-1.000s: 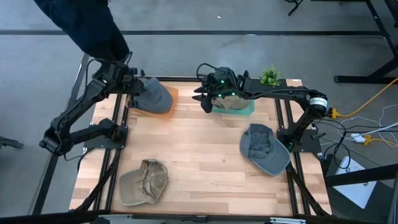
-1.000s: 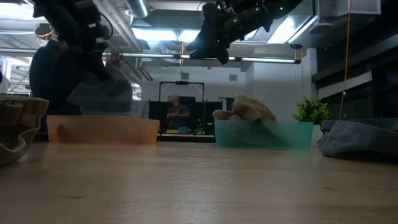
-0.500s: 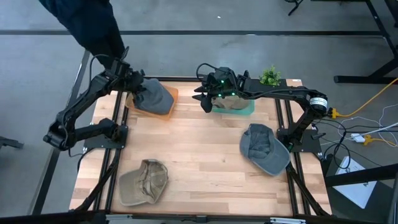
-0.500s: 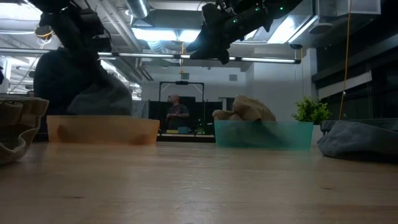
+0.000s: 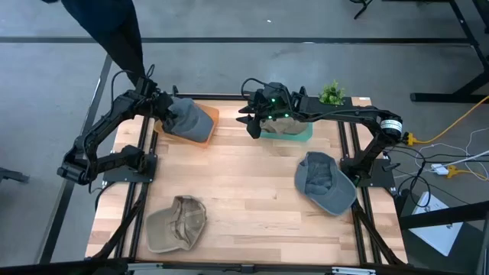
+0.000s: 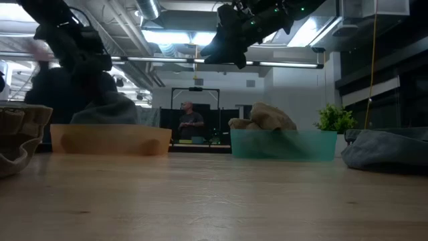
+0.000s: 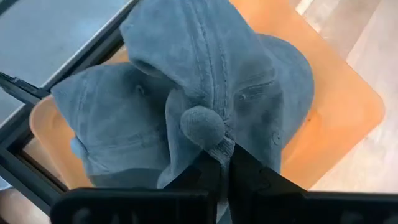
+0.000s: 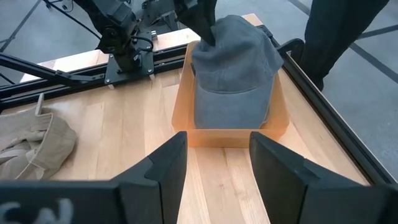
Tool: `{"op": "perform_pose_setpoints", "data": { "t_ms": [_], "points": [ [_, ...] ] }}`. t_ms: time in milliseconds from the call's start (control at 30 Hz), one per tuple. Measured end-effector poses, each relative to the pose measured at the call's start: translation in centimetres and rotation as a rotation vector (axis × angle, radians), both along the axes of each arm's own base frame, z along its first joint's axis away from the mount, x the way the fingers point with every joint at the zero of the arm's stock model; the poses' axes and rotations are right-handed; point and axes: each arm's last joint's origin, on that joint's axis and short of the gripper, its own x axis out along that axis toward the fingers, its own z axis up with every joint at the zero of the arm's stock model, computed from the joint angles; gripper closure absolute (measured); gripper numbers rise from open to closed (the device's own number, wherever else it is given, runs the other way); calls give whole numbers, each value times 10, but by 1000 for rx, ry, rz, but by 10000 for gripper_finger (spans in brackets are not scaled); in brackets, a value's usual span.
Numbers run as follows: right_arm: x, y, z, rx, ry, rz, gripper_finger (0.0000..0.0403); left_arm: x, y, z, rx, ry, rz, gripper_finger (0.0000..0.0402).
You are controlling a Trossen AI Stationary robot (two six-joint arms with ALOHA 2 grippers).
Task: Pick & Place hat
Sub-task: Put the left gray cap into the orange bin, then put the brown cap into the green bin
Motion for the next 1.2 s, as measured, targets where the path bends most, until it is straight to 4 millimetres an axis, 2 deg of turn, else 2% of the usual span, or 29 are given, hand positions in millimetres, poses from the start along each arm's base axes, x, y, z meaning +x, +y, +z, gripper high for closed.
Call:
{"op": "perform_pose_setpoints", "data": {
  "t_ms": [500,733,967,1200],
  "points": [
    [0,0,-1,4,9,0,231,2,5,3,20,-51,72,383],
    [-1,1,-3,15,32,-1,231,3,5,14,-26,-96,134,331],
    [-1,1,-3,16,34,-1,231,3,6,41,7,-108,143,262],
    [-1,1,-3,13,33,1,231,3,8,91,113,-192,191,240]
  ]
}}
